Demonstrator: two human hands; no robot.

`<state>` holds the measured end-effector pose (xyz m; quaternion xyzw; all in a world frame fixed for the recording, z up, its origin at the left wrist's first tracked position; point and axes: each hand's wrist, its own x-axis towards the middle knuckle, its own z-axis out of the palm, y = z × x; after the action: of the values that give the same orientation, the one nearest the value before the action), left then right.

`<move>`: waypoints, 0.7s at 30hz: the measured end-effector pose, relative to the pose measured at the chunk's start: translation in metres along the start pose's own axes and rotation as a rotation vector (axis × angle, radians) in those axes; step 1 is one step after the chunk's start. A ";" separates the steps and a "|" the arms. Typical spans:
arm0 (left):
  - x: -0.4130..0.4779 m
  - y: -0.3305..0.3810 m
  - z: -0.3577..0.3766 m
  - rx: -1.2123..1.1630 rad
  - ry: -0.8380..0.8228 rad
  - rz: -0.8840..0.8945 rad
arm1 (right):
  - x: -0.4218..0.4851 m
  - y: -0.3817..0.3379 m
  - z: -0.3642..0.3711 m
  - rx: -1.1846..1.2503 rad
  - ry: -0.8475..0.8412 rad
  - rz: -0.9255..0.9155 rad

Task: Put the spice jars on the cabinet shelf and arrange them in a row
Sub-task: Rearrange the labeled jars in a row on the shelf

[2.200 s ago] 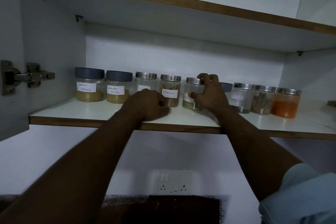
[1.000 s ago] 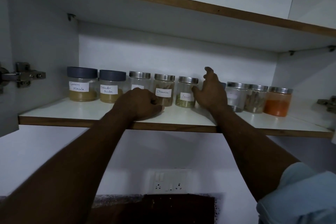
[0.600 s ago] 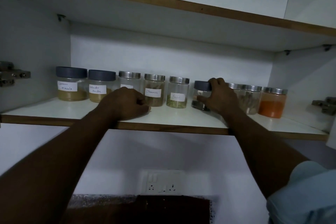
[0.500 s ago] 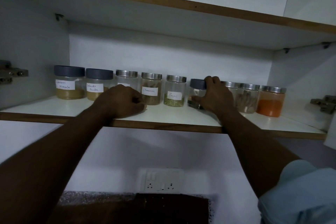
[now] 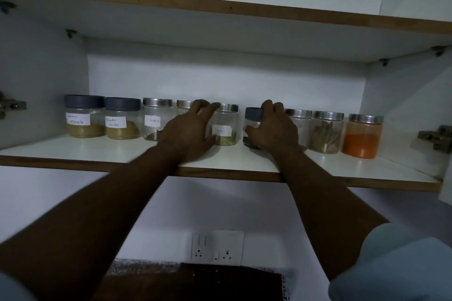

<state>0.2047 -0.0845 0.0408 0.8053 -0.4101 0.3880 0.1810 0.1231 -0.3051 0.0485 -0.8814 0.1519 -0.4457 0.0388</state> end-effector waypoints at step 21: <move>0.048 0.010 0.025 -0.077 0.080 -0.108 | 0.008 0.010 0.007 0.087 -0.006 -0.038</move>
<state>0.2263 -0.1307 0.0621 0.8026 -0.3731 0.3933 0.2489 0.1306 -0.3176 0.0487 -0.8830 0.1152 -0.4497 0.0690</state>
